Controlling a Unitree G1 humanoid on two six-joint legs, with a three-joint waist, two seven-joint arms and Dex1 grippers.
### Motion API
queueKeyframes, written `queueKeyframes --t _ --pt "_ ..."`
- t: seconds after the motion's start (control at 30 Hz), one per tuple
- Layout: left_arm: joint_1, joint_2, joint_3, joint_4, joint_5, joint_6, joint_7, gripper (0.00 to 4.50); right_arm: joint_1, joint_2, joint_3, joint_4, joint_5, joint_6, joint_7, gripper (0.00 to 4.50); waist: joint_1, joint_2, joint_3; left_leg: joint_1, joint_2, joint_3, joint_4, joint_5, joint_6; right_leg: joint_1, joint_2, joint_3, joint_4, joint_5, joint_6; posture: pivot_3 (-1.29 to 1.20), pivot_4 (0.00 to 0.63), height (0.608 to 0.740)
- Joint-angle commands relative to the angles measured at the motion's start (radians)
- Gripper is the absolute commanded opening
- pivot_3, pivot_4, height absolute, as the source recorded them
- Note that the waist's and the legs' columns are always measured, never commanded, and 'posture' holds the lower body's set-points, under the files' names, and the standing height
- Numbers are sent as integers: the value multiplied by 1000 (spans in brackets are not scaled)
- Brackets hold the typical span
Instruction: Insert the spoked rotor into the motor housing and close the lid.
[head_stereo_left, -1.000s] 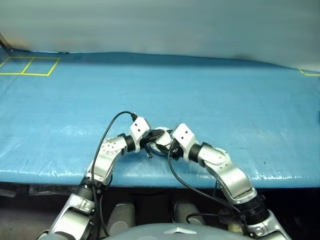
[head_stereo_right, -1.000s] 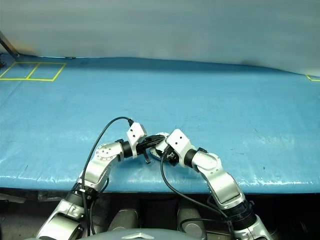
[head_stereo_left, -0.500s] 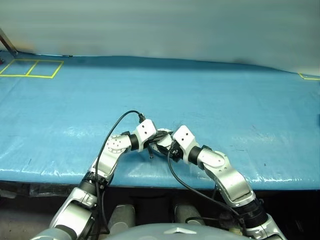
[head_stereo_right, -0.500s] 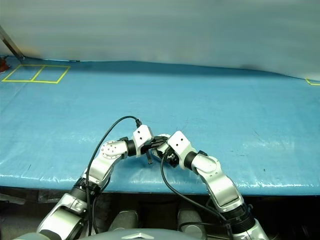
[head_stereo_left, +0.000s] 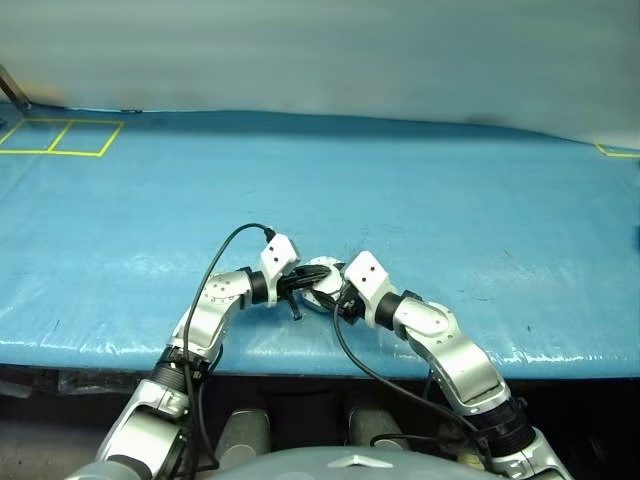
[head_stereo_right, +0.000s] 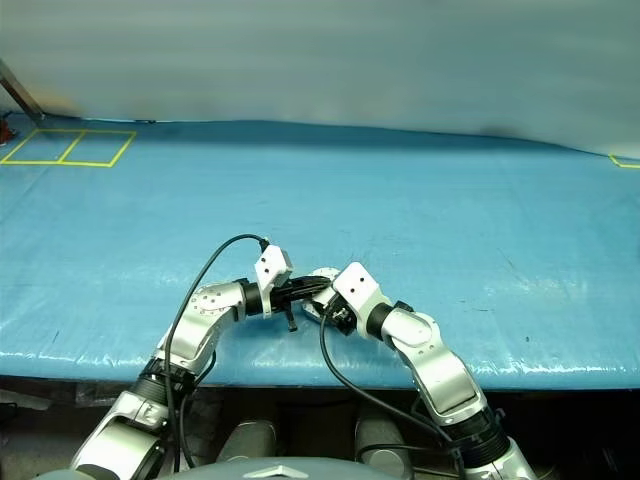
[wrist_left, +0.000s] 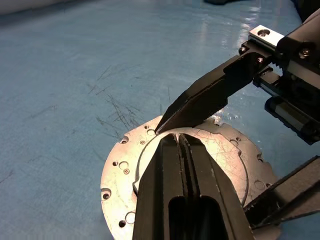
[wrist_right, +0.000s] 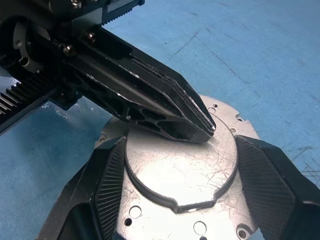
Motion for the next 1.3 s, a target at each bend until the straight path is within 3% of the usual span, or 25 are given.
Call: queueKeyframes --t 0.03,0.43,0.83,1.0,1.3 --pt "10 20 14 -29 -24 35 -24 86 13 -5 19 45 -19 22 -3 3054 -1 0 0 0 0 0 0 0 0 0 0 0 0 0 0 0 150 740" --pt "-16 60 -12 -123 10 80 -23 86 18 -13 24 44 -23 18 -1 3054 -1 -2 3 0 0 0 -5 0 0 -2 0 0 -1 -1 -2 0 150 740" --pt "-28 49 77 -216 -109 119 -19 86 17 -18 22 44 -20 20 4 3054 -1 -4 6 0 0 0 -7 0 -1 -3 0 0 -1 -2 -3 0 150 740" --pt "-14 95 -11 -167 -2 95 -12 86 14 -17 25 49 -22 16 3 3054 -2 -4 7 0 0 0 -7 0 -1 -3 1 0 -1 -2 -3 0 150 740" --pt "-2 79 -68 -122 53 105 3 86 16 -13 22 43 -21 16 -3 3054 -1 -5 8 0 1 0 -7 1 -1 -3 1 0 -1 -2 -3 0 150 740"
